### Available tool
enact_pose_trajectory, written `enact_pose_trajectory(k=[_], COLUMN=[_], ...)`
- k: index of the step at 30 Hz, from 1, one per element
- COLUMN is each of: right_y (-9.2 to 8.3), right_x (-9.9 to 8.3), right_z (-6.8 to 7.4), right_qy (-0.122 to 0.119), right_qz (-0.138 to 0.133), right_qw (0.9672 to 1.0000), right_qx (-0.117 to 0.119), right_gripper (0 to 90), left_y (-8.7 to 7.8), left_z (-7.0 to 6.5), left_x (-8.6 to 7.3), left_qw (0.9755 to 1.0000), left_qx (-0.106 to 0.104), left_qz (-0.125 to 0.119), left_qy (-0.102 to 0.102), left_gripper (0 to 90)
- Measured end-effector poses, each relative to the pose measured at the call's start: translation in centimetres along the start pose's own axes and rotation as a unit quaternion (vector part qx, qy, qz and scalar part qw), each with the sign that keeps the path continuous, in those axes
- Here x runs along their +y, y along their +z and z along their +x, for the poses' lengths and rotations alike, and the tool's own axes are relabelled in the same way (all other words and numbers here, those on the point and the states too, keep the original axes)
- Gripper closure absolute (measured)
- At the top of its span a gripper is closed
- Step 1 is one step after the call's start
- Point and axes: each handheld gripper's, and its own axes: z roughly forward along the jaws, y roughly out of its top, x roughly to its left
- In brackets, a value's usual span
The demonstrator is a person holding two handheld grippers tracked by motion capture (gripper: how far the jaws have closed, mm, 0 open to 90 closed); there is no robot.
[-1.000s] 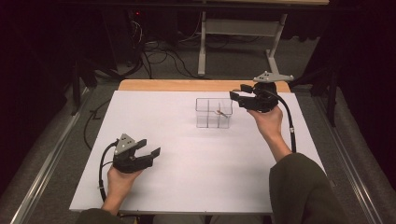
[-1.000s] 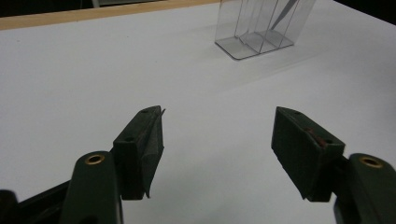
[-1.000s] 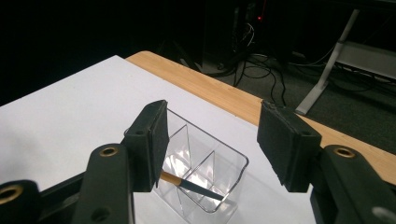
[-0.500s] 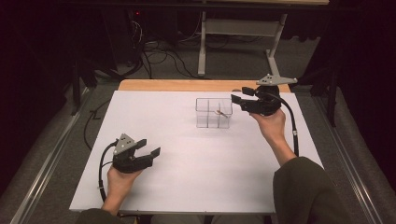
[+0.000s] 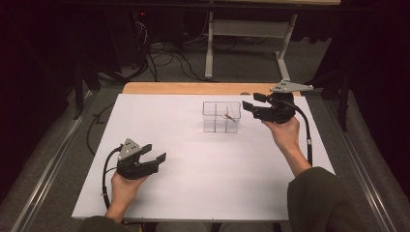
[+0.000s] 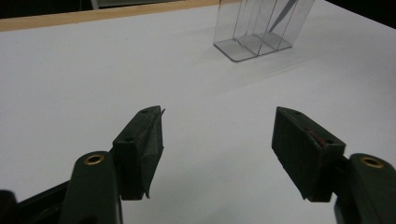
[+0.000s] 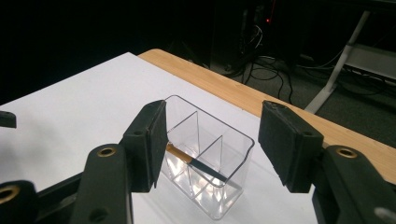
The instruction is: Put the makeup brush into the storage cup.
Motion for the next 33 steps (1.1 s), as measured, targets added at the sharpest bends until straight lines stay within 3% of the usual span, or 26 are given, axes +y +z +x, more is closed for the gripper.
enact_pose_trajectory(k=[11,33], right_y=[-0.6,-2.1], right_x=[-1.0,-2.0], right_z=[-0.1,-0.4], right_qy=[0.0,0.006], right_qz=[0.007,-0.003], right_qw=[1.0,1.0], right_qx=[0.005,0.005], right_gripper=[43.9,43.6], left_y=[0.0,0.0], left_z=[0.0,-0.1], left_x=[0.0,0.0], left_qw=[1.0,1.0], left_qx=[0.0,0.0], left_qz=[0.0,0.001], left_qy=[0.001,0.003], left_gripper=[34.3,34.3])
